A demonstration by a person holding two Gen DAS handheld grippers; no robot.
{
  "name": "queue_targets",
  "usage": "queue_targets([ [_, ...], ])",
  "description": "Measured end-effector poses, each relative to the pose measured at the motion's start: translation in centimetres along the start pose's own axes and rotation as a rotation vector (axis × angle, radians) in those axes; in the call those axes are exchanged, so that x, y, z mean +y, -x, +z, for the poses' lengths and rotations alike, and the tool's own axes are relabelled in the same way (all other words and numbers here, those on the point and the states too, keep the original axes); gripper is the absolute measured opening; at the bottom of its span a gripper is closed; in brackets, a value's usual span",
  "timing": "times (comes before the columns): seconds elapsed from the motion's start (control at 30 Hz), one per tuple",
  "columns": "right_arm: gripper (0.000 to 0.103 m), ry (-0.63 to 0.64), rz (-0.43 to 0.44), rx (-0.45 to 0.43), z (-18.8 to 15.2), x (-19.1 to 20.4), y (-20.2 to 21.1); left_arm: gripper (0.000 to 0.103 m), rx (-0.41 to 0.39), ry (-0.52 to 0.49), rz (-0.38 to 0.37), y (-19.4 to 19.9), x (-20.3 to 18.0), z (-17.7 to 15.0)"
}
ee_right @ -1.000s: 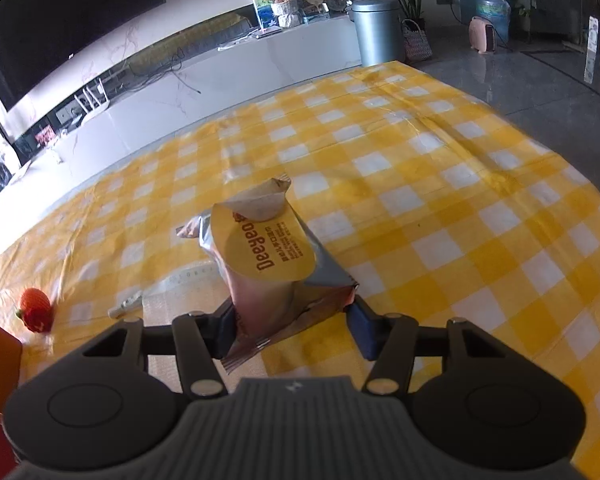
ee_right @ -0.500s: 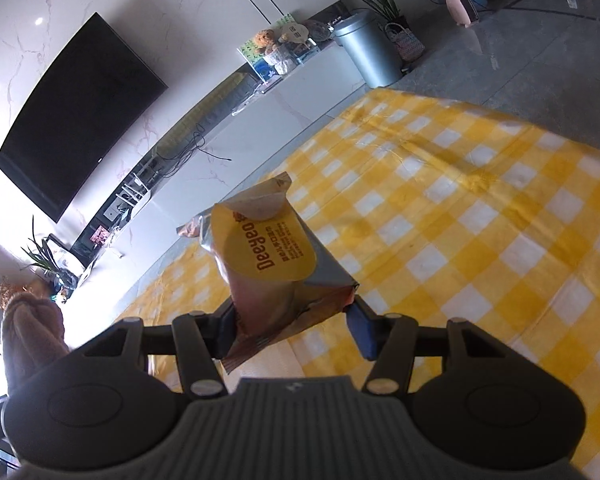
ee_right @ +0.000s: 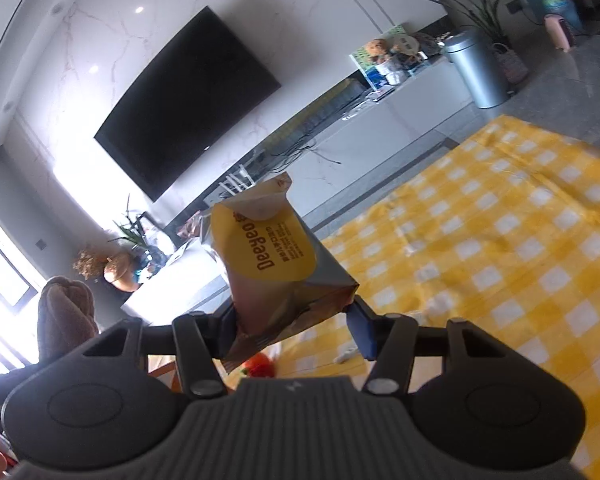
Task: Organize soft objects
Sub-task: 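Carry the packet over the box and release it with the right gripper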
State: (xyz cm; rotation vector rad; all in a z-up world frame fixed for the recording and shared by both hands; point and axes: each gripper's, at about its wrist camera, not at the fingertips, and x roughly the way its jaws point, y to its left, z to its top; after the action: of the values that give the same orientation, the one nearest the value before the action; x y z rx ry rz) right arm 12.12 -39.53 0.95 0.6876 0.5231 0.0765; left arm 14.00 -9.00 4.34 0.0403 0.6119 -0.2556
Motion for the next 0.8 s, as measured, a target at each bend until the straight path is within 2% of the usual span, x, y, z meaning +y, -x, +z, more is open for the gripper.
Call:
queue_targets([
  [0.2, 0.057, 0.052, 0.137, 0.041, -1.2, 4.7, -0.3, 0.058, -0.016, 0.066, 0.056, 2.5, 4.4, -1.4],
  [0.33, 0.057, 0.127, 0.191, 0.081, -2.3, 8.0, -0.9, 0.058, -0.048, 0.119, 0.101, 3.3, 6.9, -1.7],
  [0.47, 0.057, 0.219, 0.201, 0.121, -4.1, 11.5, -2.1, 0.059, -0.065, 0.127, 0.115, 3.7, 8.9, -2.6],
  [0.57, 0.057, 0.265, 0.211, 0.15, -5.4, 13.9, -3.1, 0.058, -0.082, 0.135, 0.093, 3.8, 10.4, -3.8],
  [0.7, 0.057, 0.346, 0.224, 0.215, -7.9, 17.0, -5.2, 0.058, -0.085, 0.207, 0.068, 3.7, 13.2, -5.1],
  [0.8, 0.057, 0.382, 0.221, 0.285, -9.9, 18.5, -7.4, 0.059, -0.106, 0.221, 0.106, 4.0, 14.9, -5.6],
])
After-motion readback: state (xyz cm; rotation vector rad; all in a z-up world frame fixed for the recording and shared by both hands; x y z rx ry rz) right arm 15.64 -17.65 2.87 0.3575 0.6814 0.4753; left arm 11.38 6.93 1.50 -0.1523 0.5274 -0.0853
